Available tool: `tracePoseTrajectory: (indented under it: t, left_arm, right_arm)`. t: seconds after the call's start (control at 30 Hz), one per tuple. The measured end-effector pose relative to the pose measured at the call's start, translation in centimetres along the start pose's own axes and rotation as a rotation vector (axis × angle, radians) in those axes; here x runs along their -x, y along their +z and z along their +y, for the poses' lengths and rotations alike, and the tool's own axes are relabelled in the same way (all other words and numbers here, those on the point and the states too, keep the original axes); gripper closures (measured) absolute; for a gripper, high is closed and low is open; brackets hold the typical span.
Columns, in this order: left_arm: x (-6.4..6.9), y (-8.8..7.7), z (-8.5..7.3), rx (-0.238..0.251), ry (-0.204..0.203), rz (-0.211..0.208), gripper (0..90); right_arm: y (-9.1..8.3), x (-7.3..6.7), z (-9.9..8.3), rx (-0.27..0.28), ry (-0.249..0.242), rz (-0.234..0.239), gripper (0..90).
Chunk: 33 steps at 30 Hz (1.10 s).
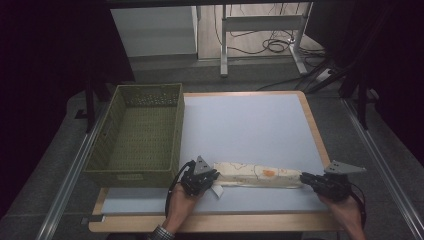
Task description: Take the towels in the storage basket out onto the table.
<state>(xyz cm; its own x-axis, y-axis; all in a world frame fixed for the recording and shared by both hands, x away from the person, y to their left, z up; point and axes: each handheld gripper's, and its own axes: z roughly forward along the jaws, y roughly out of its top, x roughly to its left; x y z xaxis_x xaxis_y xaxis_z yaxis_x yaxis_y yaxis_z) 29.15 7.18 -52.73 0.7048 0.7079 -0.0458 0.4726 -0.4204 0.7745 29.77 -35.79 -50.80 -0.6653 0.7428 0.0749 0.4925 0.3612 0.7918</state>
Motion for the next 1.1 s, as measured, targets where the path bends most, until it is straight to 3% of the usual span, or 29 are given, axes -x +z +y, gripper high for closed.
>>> tracePoseTrajectory:
  t: [0.03,0.07,0.17,0.27,0.4,0.53,0.6,0.63,0.67,0.8,0.93,1.0,1.1]
  left_arm:
    - [0.0,0.0,-0.1,-0.001,-0.003,-0.003,78.1]
    - [0.0,-0.2,-0.1,0.002,-0.005,-0.003,69.3]
    - [-0.2,-1.3,0.2,0.031,-0.032,-0.001,62.4]
    - [-0.5,-2.6,1.5,0.064,-0.04,0.021,52.9]
    - [-0.6,-2.5,3.0,0.075,-0.041,0.028,48.3]
    - [-0.4,-0.8,5.1,0.045,-0.018,0.023,47.0]
    - [0.1,0.9,6.2,0.019,-0.01,-0.007,46.7]
    - [0.1,0.9,6.2,0.019,-0.01,-0.007,45.8]
    - [0.4,2.0,6.7,-0.001,-0.002,-0.014,45.3]
    - [0.8,3.5,7.1,-0.028,0.003,-0.02,45.3]
    - [1.3,4.8,7.4,-0.052,0.003,-0.035,44.0]
    - [1.6,5.2,7.2,-0.068,0.005,-0.027,43.2]
    - [1.8,5.4,6.4,-0.093,0.014,-0.002,42.0]
  right_arm:
    - [0.0,0.0,0.0,0.0,0.0,0.0,78.3]
    - [-0.3,0.0,-0.2,0.004,0.01,0.001,74.9]
    - [-0.9,0.1,-0.2,0.006,0.017,0.002,72.2]
    - [-2.2,0.2,0.5,-0.001,0.013,-0.024,70.2]
    - [-3.1,0.3,1.5,0.007,0.015,-0.047,69.4]
    - [-3.1,0.3,2.5,0.007,0.022,-0.044,69.5]
    - [-2.2,-0.1,3.5,-0.001,0.027,-0.023,69.6]
    - [-2.2,-0.1,3.5,-0.001,0.027,-0.023,69.6]
    - [-1.3,-0.5,4.1,-0.013,0.028,0.002,70.1]
    - [0.6,-1.4,4.8,-0.029,0.026,0.04,72.6]
    - [3.5,-3.2,5.8,-0.058,0.003,0.093,75.5]
    - [5.8,-4.7,6.4,-0.083,-0.019,0.119,75.7]
    - [7.0,-5.5,6.6,-0.096,-0.031,0.13,75.7]
